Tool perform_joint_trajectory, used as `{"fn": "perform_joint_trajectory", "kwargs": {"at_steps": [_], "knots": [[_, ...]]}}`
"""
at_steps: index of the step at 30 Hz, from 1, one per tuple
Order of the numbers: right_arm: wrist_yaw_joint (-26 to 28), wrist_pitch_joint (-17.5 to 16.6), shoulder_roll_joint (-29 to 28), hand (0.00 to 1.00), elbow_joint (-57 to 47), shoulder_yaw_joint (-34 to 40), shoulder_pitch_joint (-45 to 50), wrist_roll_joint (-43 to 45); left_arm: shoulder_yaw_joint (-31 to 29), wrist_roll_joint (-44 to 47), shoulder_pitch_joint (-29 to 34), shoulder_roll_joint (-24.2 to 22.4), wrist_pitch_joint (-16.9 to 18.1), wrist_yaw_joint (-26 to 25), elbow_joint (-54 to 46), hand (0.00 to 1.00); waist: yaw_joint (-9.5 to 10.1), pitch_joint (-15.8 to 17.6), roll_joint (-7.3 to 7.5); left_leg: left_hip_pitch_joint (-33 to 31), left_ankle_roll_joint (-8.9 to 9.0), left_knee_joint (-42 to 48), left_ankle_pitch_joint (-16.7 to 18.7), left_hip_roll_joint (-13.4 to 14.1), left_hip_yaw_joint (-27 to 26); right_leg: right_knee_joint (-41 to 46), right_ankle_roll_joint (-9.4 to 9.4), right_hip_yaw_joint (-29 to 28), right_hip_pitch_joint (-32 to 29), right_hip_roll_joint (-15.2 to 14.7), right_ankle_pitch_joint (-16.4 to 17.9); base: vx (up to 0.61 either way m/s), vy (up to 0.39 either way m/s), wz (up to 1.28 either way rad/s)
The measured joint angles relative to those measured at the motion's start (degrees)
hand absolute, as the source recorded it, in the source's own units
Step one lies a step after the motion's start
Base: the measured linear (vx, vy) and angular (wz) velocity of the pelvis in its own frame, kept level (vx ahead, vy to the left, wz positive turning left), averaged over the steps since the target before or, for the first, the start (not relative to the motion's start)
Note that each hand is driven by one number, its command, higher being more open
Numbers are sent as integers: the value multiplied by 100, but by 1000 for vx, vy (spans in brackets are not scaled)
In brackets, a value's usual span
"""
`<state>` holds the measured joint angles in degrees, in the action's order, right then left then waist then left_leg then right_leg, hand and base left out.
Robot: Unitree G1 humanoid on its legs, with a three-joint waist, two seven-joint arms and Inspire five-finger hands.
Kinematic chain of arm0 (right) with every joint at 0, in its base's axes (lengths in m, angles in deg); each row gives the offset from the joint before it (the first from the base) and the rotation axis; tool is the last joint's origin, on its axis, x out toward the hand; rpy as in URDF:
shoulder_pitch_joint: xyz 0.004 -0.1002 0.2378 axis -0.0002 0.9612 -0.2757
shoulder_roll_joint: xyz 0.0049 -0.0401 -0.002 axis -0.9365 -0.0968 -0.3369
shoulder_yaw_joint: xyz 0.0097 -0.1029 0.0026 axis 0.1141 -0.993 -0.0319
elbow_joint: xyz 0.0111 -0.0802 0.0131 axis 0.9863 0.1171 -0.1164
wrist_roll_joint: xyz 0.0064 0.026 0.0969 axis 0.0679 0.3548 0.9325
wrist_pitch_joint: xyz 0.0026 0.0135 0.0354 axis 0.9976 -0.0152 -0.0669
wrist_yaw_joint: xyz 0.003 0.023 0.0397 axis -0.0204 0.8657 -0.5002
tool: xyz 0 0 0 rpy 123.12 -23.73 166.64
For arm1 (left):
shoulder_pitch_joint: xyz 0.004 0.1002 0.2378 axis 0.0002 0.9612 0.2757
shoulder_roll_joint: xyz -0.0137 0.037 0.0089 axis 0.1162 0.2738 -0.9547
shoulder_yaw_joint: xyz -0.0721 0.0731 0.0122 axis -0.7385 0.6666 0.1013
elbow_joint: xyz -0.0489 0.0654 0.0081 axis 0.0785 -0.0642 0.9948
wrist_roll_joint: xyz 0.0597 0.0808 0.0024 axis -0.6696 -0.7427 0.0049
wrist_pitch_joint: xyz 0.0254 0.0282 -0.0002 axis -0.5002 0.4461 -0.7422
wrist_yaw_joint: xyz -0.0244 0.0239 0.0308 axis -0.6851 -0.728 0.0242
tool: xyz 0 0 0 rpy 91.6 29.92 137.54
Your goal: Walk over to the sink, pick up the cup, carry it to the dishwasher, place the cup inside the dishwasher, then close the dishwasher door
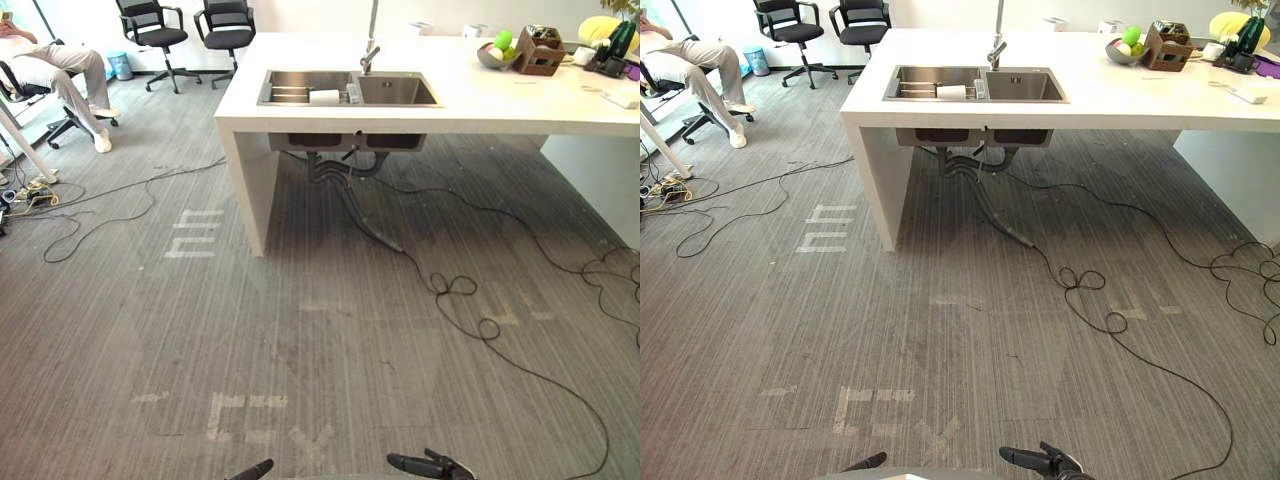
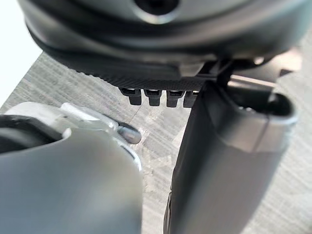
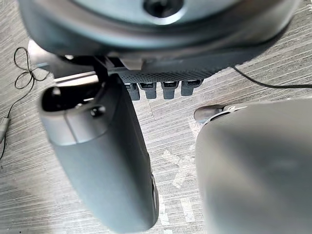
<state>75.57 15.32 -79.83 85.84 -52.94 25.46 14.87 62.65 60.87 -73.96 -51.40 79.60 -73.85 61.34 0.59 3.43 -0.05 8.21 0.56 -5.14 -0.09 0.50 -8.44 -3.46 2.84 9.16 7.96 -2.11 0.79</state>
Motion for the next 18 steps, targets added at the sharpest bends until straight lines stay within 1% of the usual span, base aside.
{"fn": "perform_joint_trajectory", "kwargs": {"at_steps": [6, 12, 16, 18], "knots": [[-1, 76, 2, 100, 3, -8, 1, 94, 0, 0, 40, -63, 406, -78, 16, 100, -1, 10, 13, 15, 1, -8, -14, 3, 4, 5, -2, 17, 8, 2, 0, -49, -29, 1], [-2, 119, 1, 100, 25, -6, -7, 114, -1, 1, 50, -85, 597, -81, 40, 100, -1, 36, 38, 58, 2, -10, -15, 3, 5, -9, -2, 28, 74, 2, 0, -28, -22, 1], [-11, 70, -2, 100, 40, -5, -6, 184, -1, -100, 47, -101, 716, -112, 59, 100, -1, 40, 45, 86, 3, -12, -15, 3, 3, -15, -2, 29, 94, 2, 0, -45, -25, 0], [-19, -7, -8, 100, 53, -4, 6, 341, 2, -224, 49, -121, 858, -211, 60, 100, -3, 44, 53, 91, 3, -12, -15, 4, -7, -15, -4, 23, 94, 3, -1, -17, -10, -1]]}}
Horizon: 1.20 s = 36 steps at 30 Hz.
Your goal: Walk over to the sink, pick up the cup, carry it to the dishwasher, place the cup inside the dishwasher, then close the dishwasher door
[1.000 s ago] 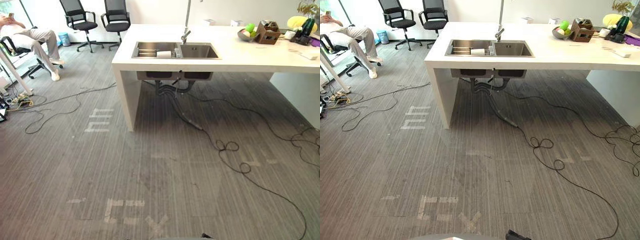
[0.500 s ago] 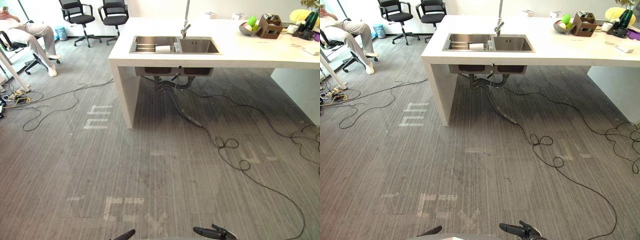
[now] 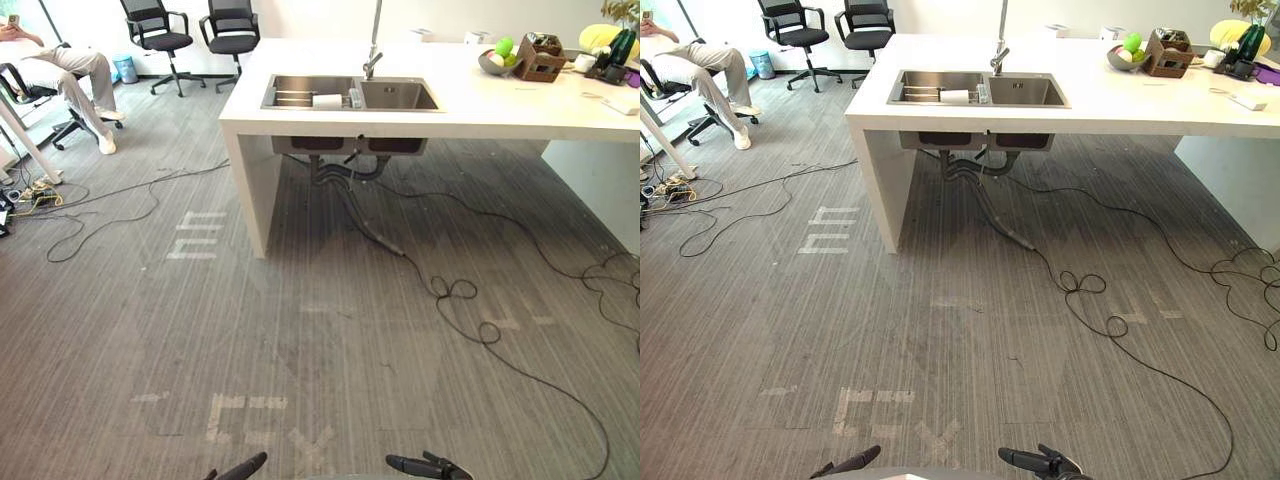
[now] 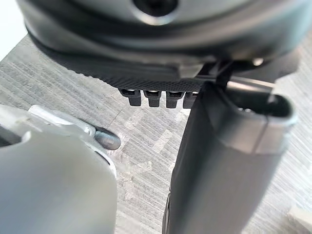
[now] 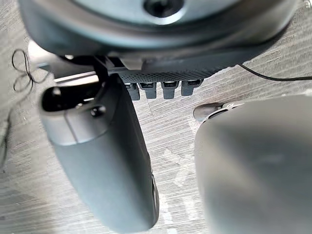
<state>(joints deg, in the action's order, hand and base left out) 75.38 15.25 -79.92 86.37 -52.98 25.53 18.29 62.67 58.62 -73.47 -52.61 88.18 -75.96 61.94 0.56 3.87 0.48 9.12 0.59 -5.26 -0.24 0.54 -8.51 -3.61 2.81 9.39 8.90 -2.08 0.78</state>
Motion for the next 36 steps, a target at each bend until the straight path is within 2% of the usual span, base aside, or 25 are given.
{"fn": "perform_joint_trajectory", "kwargs": {"at_steps": [5, 8, 11, 12, 13, 14, 15, 18, 20, 21, 22, 23, 24, 25, 26, 27, 28, 29, 30, 31, 32, 33, 34, 35, 36], "knots": [[9, -242, -19, 100, 76, -2, 6, 128, -1, -136, -4, -26, 193, -195, 27, 100, -5, 13, 15, 17, 1, 0, 1, -2, -6, -1, -1, -8, 12, 0, -3, 0, 0, 0], [32, -396, -48, 100, 73, -3, -8, 240, -3, -231, -33, -42, 313, -360, 26, 100, -19, 158, 30, 203, 0, 1, 4, -4, -12, 76, 26, 1, 183, -6, 12, -30, -12, 0], [86, -571, -52, 100, -45, -64, -9, 428, 4, -333, -36, -80, 460, -481, -34, 100, -20, 254, 38, 203, -50, 5, 62, -24, -9, 1185, 240, 98, -323, -143, 453, -86, 17, -1], [88, -635, -68, 100, -128, -130, -13, 561, 5, -331, -39, -96, 546, -507, -51, 100, -21, 360, 12, 237, -138, 7, 98, -43, -3, 2274, 276, 183, -826, -302, 609, -103, 52, 3], [85, -666, -99, 100, -255, -153, -23, 673, -1, -332, -24, -77, 605, -557, -62, 100, -27, 420, 50, 267, -198, 9, 98, -82, -11, 3253, 238, 308, -1286, -501, 628, -97, 54, 8], [81, -691, -123, 100, -294, -156, -7, 716, -4, -334, -6, -46, 623, -600, -69, 100, -49, 431, 66, 300, -251, 9, 91, -115, 0, 3584, 206, 390, -1448, -615, 661, -52, 46, 15], [62, -738, -184, 100, -296, -225, 5, 856, -19, -333, 42, -1, 633, -710, -71, 100, -54, 449, 152, 389, -303, 9, 102, -162, 18, 3848, 113, 493, -1524, -752, 760, 8, 35, 15], [27, -768, -213, 100, -264, -214, 2, 993, -226, -332, 111, -66, 621, -928, -6, 100, -115, 487, 154, 454, -332, 30, 163, -53, 129, 3125, 51, 605, -1568, -685, 876, 77, -7, 15], [64, -770, -199, 100, -264, -179, -12, 1123, -365, -332, 77, -131, 604, -999, 17, 100, -149, 578, 95, 472, -234, 105, 251, 174, 188, 2437, 72, 618, -1650, -485, 771, 141, -82, 15], [89, -764, -215, 100, -279, -133, -5, 1132, -452, -332, 53, -149, 583, -999, 24, 100, -145, 606, 95, 462, -148, 224, 380, 338, 198, 1881, 109, 596, -1736, -367, 479, 177, -110, 6], [95, -757, -239, 100, -290, -109, 2, 1147, -513, -332, 49, -150, 573, -997, 23, 100, -140, 615, 108, 459, -107, 294, 469, 396, 204, 1636, 149, 590, -1780, -350, 328, 198, -125, 5], [118, -743, -278, 100, -309, -65, 34, 1190, -673, -350, 43, -170, 563, -998, 22, 100, -142, 644, 152, 500, -4, 504, 692, 459, 215, 1308, 181, 563, -1822, -383, 122, 305, -207, 5], [144, -728, -306, 100, -412, -11, 76, 1231, -836, -444, 41, -206, 560, -1001, 10, 100, -139, 659, 181, 574, 97, 742, 952, 470, 242, 1268, 185, 533, -1842, -489, 83, 294, -207, 10], [151, -727, -313, 100, -439, 27, 96, 1250, -883, -494, 40, -220, 561, -1003, -4, 100, -139, 658, 182, 607, 140, 864, 1095, 471, 281, 1339, 178, 513, -1851, -554, 86, 408, -295, 27], [175, -728, -321, 100, -506, 44, 161, 1327, -922, -684, 45, -236, 593, -1009, -71, 100, -138, 656, 184, 655, 217, 1100, 1343, 472, 389, 1732, 86, 429, -1895, -680, 144, 423, -312, 36], [208, -728, -288, 100, -522, 59, 173, 1336, -924, -794, 44, -266, 634, -1025, -106, 100, -148, 650, 147, 696, 295, 1212, 1525, 532, 460, 2158, -49, 406, -2012, -699, 27, 547, -408, 57], [269, -666, -240, 100, -515, 165, 176, 1346, -921, -917, 36, -372, 676, -1094, -106, 100, -183, 555, 12, 871, 418, 1243, 1731, 784, 580, 2767, -206, 493, -2125, -540, 318, 500, -334, 41], [257, -657, -199, 100, -494, 177, 164, 1336, -921, -939, 69, -425, 685, -1111, -108, 100, -164, 482, -105, 884, 431, 1355, 1768, 917, 656, 2826, -274, 564, -2108, -420, 478, 543, -302, 17], [224, -663, -165, 100, -374, 180, 64, 1305, -982, -1007, 71, -539, 688, -1102, -126, 100, -116, 414, -233, 704, 471, 2209, 1751, 1006, 814, 2852, -379, 577, -1980, -193, 700, 463, -214, -12], [218, -659, -159, 100, -321, 186, 53, 1285, -1008, -1056, 70, -554, 692, -1109, -129, 100, -131, 393, -261, 569, 467, 2720, 1706, 1024, 856, 2826, -407, 600, -1876, -104, 794, 586, -278, -17], [225, -629, -156, 100, -295, 199, 66, 1318, -1020, -1138, 78, -543, 695, -1125, -138, 100, -170, 342, -307, 280, 473, 3554, 1406, 1125, 852, 2774, -464, 640, -1658, 24, 924, 595, -287, -8], [235, -607, -136, 100, -295, 184, 82, 1325, -1022, -1193, 76, -540, 698, -1127, -147, 100, -174, 335, -306, 30, 577, 4210, 1002, 1208, 878, 2655, -518, 623, -1460, 131, 1018, 687, -306, -18], [245, -607, -102, 100, -296, 127, 114, 1322, -1045, -1245, 58, -551, 743, -1144, -167, 100, -149, 382, -315, -449, 700, 5303, 597, 1402, 812, 2298, -656, 547, -1104, 335, 1064, 653, -250, -30], [248, -613, -110, 100, -282, 130, 113, 1320, -1093, -1259, 25, -552, 779, -1145, -188, 100, -141, 414, -345, -811, 614, 6090, 800, 1469, 693, 2027, -692, 464, -790, 457, 1059, 525, -159, -46], [284, -640, -121, 100, -236, 136, 105, 1308, -1175, -1289, 22, -553, 813, -1156, -208, 100, -125, 480, -308, -1044, 608, 6541, 1030, 1415, 605, 1753, -711, 331, -453, 515, 1045, 513, -130, -64]]}}
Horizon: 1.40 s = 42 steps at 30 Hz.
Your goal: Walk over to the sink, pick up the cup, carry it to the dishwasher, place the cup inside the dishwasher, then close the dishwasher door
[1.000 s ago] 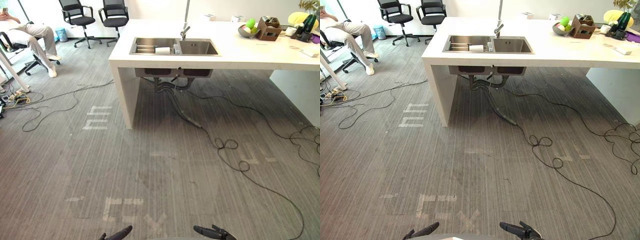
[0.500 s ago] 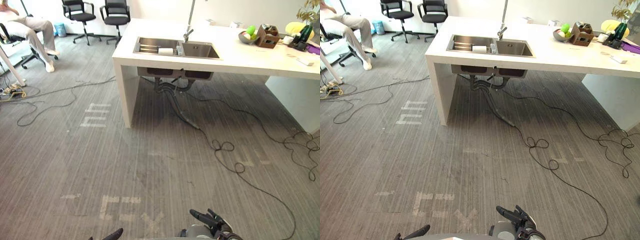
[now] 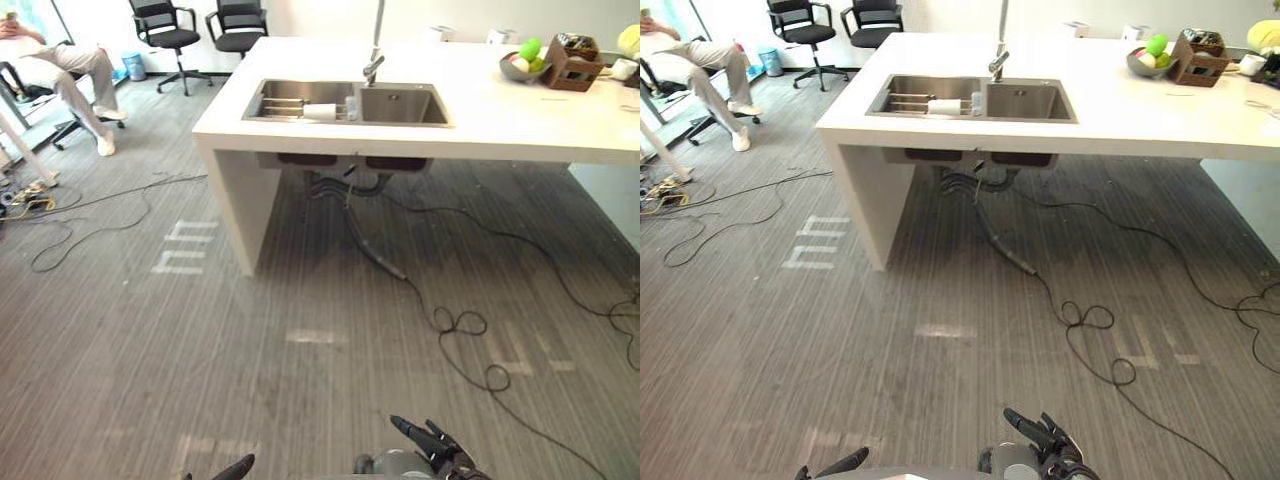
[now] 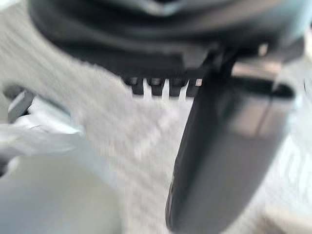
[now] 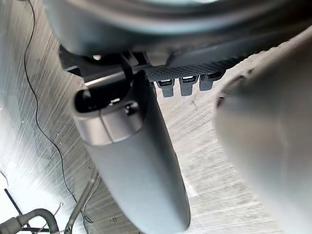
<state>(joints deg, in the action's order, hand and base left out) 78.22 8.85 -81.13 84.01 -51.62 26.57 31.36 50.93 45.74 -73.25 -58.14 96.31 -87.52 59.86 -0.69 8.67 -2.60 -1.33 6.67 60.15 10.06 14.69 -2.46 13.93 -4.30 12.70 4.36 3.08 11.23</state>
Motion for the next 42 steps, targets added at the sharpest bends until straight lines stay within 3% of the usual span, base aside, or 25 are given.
{"fn": "perform_joint_trajectory", "kwargs": {"at_steps": [2, 4, 5, 6, 7, 9, 11, 13, 16, 17, 18, 19, 20, 21, 24, 26, 27, 28, 29, 30, 32, 36, 38, 40, 42], "knots": [[213, -215, 24, 100, 182, 80, 5, -89, -58, -56, 39, -27, 69, -79, -60, 100, 43, 60, 91, -473, -135, 45, 465, -269, -376, -387, 48, -328, 548, 2, -65, 513, -71, -84], [538, -604, 19, 100, 261, 236, 51, -224, -34, -65, 23, -60, 292, -119, -210, 100, 146, 118, 114, -1082, -446, -1182, 787, -552, -1039, -664, 74, -778, 939, -156, -52, 616, 42, -110], [618, -695, 9, 100, 251, 277, 88, -259, 34, -104, 10, -59, 350, -200, -267, 100, 155, 133, 136, -1212, -450, -1682, 767, -628, -1153, -707, 117, -848, 1020, -223, -26, 419, 79, -87], [701, -795, -9, 100, 214, 296, 137, -287, 73, -189, 10, -60, 435, -312, -410, 100, 157, 168, 191, -1353, -468, -2485, 610, -766, -1237, -746, 212, -929, 1135, -345, 61, 543, 164, -83], [754, -897, -23, 100, 159, 297, 203, -313, 202, -407, 28, -72, 659, -536, -650, 100, 163, 198, 183, -1503, -496, -4063, -193, -879, -1182, -911, 375, -1062, 1372, -469, 300, 554, 193, -80], [699, -892, 12, 100, 136, 131, 268, -311, 398, -632, -2, -72, 898, -818, -940, 100, 191, 212, 152, -1535, -661, -4077, -1038, -950, -1180, -1027, 399, -1208, 1649, -581, 549, 604, 280, -46], [651, -880, -37, 100, 101, -140, 226, -315, 673, -850, -202, -84, 1020, -1174, -1517, 100, 192, 218, 221, -1775, -924, -3607, -783, -1038, -1179, -950, 323, -1268, 1611, -692, 505, 540, 279, 15], [514, -814, -17, 100, 80, -295, 145, -329, 882, -1139, -356, -64, 1008, -1391, -2190, 100, 118, 216, 266, -1731, -1041, -3573, -664, -1269, -1090, -476, 432, -1276, 1481, -846, 388, 477, 225, 43], [214, -636, -115, 100, -77, -364, 177, -316, 1086, -1571, -357, 191, 882, -1799, -3707, 100, 150, 170, 420, -941, -1109, -3847, -506, -1540, -1124, 1189, 885, -1250, 1204, -1028, -121, 476, 178, 17], [128, -624, -171, 100, -193, -354, 193, -309, 1105, -1695, -400, 412, 856, -1937, -4283, 100, 135, 141, 466, -581, -1090, -4082, -399, -1601, -1103, 2217, 1383, -1229, 801, -1100, -683, 513, 167, -1], [55, -637, -191, 100, -308, -360, 216, -304, 1131, -1805, -472, 616, 788, -2069, -4809, 100, 141, 146, 463, -173, -1055, -4378, -267, -1629, -1072, 3373, 1675, -1157, 290, -1236, -1090, 420, 137, -7], [33, -656, -198, 100, -368, -366, 230, -305, 1122, -1859, -510, 702, 758, -2139, -5007, 100, 144, 142, 467, 28, -1034, -4529, -274, -1667, -1077, 3920, 1540, -1005, 24, -1359, -1007, 390, 104, -15], [-23, -664, -166, 100, -552, -396, 282, -316, 1130, -1946, -563, 805, 701, -2331, -5333, 100, 123, 132, 451, 481, -988, -4829, -281, -1694, -1100, 4557, 1112, -638, -361, -1611, -701, 323, 35, -16], [-65, -672, -142, 100, -648, -472, 345, -318, 1139, -2055, -615, 825, 646, -2532, -5598, 100, 113, 73, 418, 816, -950, -5086, -281, -1687, -1107, 4597, 886, -343, -709, -1707, -319, 387, 28, -12], [-206, -673, -126, 100, -925, -623, 339, -314, 1169, -2331, -894, 812, 603, -3031, -5993, 100, 10, 45, 401, 1154, -772, -5361, -199, -1538, -981, 3125, 690, 81, -1526, -1530, 252, 342, -76, 14], [-278, -637, -161, 100, -990, -644, 333, -314, 1165, -2431, -950, 814, 602, -3153, -6124, 100, -66, 41, 374, 1196, -620, -5357, -102, -1356, -855, 2046, 671, 96, -1731, -1302, 218, 375, -192, 36], [-332, -523, -183, 100, -1039, -675, 323, -308, 1179, -2501, -951, 811, 618, -3230, -6266, 100, -76, 36, 370, 1298, -361, -5258, 72, -1157, -751, 862, 717, -132, -1749, -991, -145, 404, -240, 38], [-334, -454, -186, 100, -1043, -703, 345, -308, 1179, -2518, -943, 817, 637, -3239, -6279, 100, -65, 20, 405, 1346, -261, -5188, 158, -1126, -704, 549, 674, -295, -1720, -935, -428, 438, -292, 41], [-321, -356, -207, 100, -1042, -763, 409, -309, 1179, -2522, -905, 807, 663, -3250, -6295, 100, -64, -20, 472, 1457, -132, -5071, 346, -1116, -596, 485, 607, -435, -1656, -974, -1069, 561, -390, 44], [-286, -153, 14, 100, -1063, -789, 358, -282, 1243, -2534, -712, 545, 689, -3284, -6382, 100, -88, -68, 212, 1576, -10, -4864, 509, -842, -544, 802, 532, -226, -1539, -840, -835, 570, -396, 45], [-267, 20, 87, 100, -1085, -805, 355, -280, 1440, -2559, -608, 350, 731, -3229, -6599, 100, -48, -114, 77, 1436, -1, -4433, 508, -631, -612, 782, 443, -70, -1398, -723, -576, 384, -288, 36], [-192, 311, 143, 100, -1175, -803, 429, -315, 1831, -2760, -501, 156, 759, -2945, -7255, 100, 8, -98, 10, 515, 10, -1971, 217, 75, -973, 208, 268, 245, -529, -504, -376, 308, -242, 31], [-160, 366, 155, 100, -1123, -787, 478, -310, 1909, -2984, -503, 241, 778, -2709, -7281, 100, 8, -220, 61, 277, -175, -2393, 365, 33, -1422, -163, 311, 299, -285, -612, -409, 215, -94, 17], [-150, 411, 215, 100, -910, -779, 425, -310, 1912, -3150, -539, 407, 768, -2387, -7281, 100, -4, -318, 69, 242, -239, -3980, 368, -227, -1763, -523, 413, 360, -77, -799, -517, 283, 2, 19], [-123, 424, 290, 100, -753, -757, 364, -311, 1911, -3255, -618, 442, 734, -2223, -7277, 100, -3, -355, 47, 247, -187, -5297, -128, -429, -1739, -641, 488, 392, -35, -927, -563, 222, 90, 14]]}}
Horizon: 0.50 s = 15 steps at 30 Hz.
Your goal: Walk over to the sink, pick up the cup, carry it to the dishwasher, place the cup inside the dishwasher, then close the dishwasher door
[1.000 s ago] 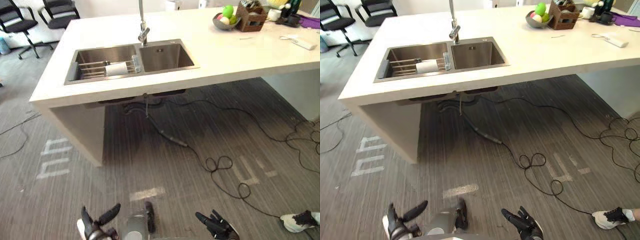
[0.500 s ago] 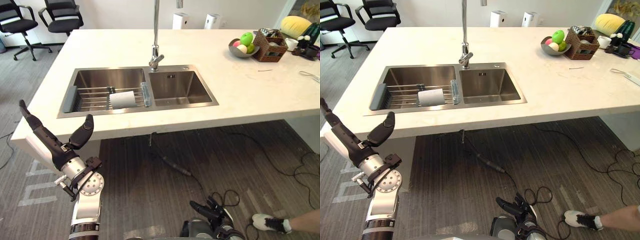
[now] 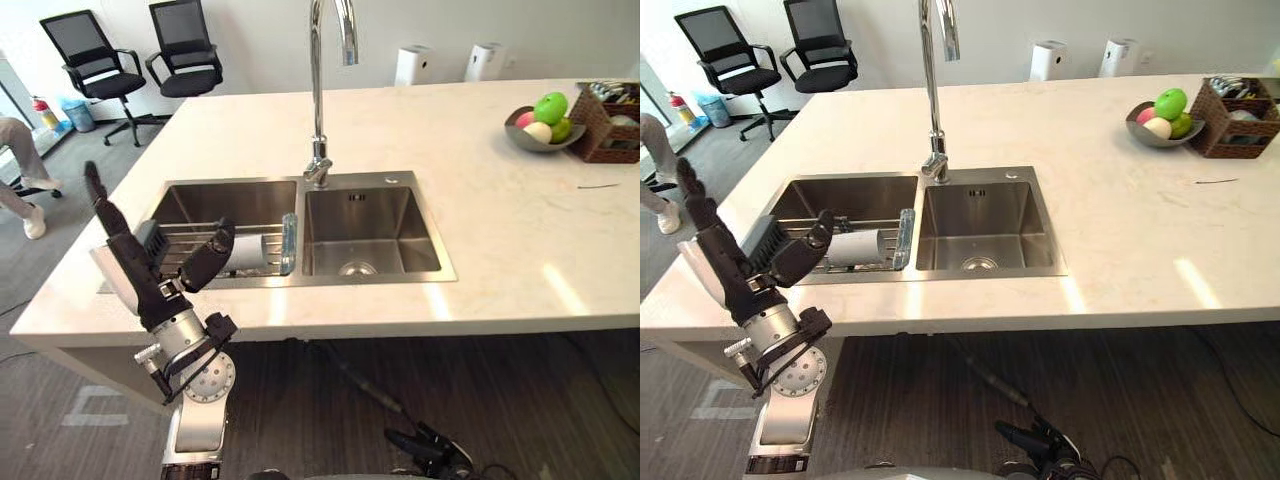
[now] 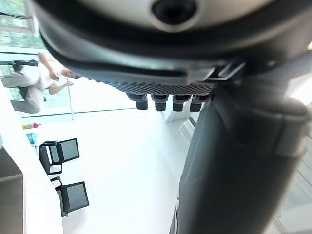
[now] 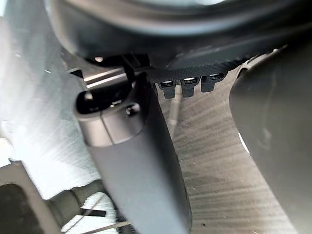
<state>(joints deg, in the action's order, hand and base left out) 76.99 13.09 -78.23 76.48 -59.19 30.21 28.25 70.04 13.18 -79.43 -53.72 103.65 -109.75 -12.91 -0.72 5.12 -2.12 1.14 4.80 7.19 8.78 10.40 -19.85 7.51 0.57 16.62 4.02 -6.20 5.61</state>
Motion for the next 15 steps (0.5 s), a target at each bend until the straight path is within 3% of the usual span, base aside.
{"fn": "perform_joint_trajectory", "kwargs": {"at_steps": [1, 2, 3, 5, 10, 13, 15], "knots": [[9, 11, 24, 100, 28, 14, -14, -1, 4, -63, -45, 11, -15, 48, 13, 100, 1, -22, -44, -27, 4, -307, -294, -10, 44, -27, 29, 3, 0, -6, -8, 207, 175, 7], [43, 53, 85, 100, 46, 81, -23, -1, 11, -215, -144, 80, -33, 126, 90, 100, 0, -50, -143, -79, -25, -607, -1059, -1, 175, -82, 145, -4, 53, 17, 2, 191, 220, -8], [79, 62, 136, 100, 134, 129, -24, 3, 34, -371, -212, 219, -69, 209, 268, 100, -11, -99, -233, -37, 16, -608, -1466, 55, 277, -110, 256, -68, 133, 81, 39, 193, 229, -8], [81, 47, 78, 100, 157, 155, -32, 0, 50, -507, -297, 554, -187, 334, 517, 100, -49, -154, -138, 57, -12, -744, -1410, -86, 259, -121, 305, -135, 118, -68, 44, 115, 199, -11], [75, 33, 107, 100, 205, 204, -63, 0, 141, -641, -418, 1491, -610, 763, 940, 100, -39, -164, -161, 404, -47, -931, -1364, -349, 92, -164, 562, -409, 198, -305, -10, -3, 116, -24], [71, 28, 103, 100, 183, 245, -30, -1, 393, -646, -838, 2024, -620, 1563, 1179, 100, -68, -199, -185, 490, -39, -1076, -1314, -449, 56, 205, 618, -503, 11, -411, 235, -87, 64, -8], [74, 33, 93, 100, 103, 418, 40, -15, 597, -736, -1123, 2331, -563, 2243, 1191, 100, -166, -186, -100, 488, -81, -1122, -1287, -695, 143, 636, 652, -524, -205, -696, 424, -29, 97, 6]]}}
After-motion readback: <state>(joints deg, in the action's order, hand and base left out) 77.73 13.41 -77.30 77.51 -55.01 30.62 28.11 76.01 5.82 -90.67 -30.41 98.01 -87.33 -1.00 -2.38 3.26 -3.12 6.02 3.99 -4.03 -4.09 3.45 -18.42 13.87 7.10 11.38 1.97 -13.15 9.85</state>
